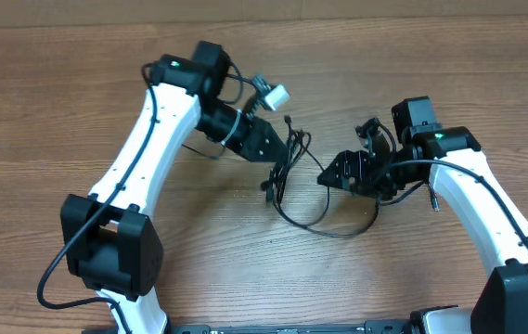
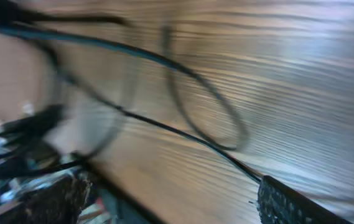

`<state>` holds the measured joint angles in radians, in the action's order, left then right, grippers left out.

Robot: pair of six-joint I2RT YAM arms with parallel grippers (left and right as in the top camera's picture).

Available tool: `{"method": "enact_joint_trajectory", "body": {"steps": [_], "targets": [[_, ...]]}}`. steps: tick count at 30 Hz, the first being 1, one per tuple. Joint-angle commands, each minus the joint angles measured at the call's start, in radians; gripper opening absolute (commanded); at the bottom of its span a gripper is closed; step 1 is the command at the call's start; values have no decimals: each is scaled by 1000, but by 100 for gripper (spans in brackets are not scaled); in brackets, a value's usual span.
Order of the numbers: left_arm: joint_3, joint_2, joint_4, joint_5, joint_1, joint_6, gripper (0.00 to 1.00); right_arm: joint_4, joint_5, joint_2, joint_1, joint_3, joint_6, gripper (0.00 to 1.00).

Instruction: Untangle cables

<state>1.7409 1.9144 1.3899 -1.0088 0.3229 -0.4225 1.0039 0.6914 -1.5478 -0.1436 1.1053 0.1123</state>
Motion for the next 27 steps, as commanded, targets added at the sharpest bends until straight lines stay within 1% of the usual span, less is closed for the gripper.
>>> {"method": "enact_joint_trajectory", "body": {"steps": [1, 3, 6, 8, 11, 14, 17, 20, 24, 25, 27], "targets": [[11, -12, 2, 171, 42, -105, 4, -7, 159, -3, 5, 42, -40, 86], [11, -12, 2, 247, 64, -101, 4, -10, 171, -3, 5, 43, -39, 86], [11, -12, 1, 257, 73, -101, 4, -12, 181, -3, 5, 43, -31, 85], [11, -12, 1, 256, 74, -101, 4, -16, 212, -3, 5, 43, -15, 82], [11, -12, 0, 249, 77, -101, 4, -42, 241, -3, 5, 42, 119, 82], [11, -12, 1, 216, 77, -101, 4, -75, 293, -3, 5, 42, 190, 82], [11, -12, 0, 130, 80, -105, 4, -126, 321, -3, 5, 42, 285, 81], [11, -12, 0, 98, 86, -117, 4, -158, 321, -3, 5, 42, 346, 74], [11, -12, 1, 97, 98, -117, 4, -190, 320, -3, 5, 42, 412, 56], [11, -12, 1, 95, 101, -117, 4, -195, 320, -3, 5, 42, 421, 53], [11, -12, 1, 74, 110, -117, 4, -212, 319, -3, 5, 42, 460, 41]]}}
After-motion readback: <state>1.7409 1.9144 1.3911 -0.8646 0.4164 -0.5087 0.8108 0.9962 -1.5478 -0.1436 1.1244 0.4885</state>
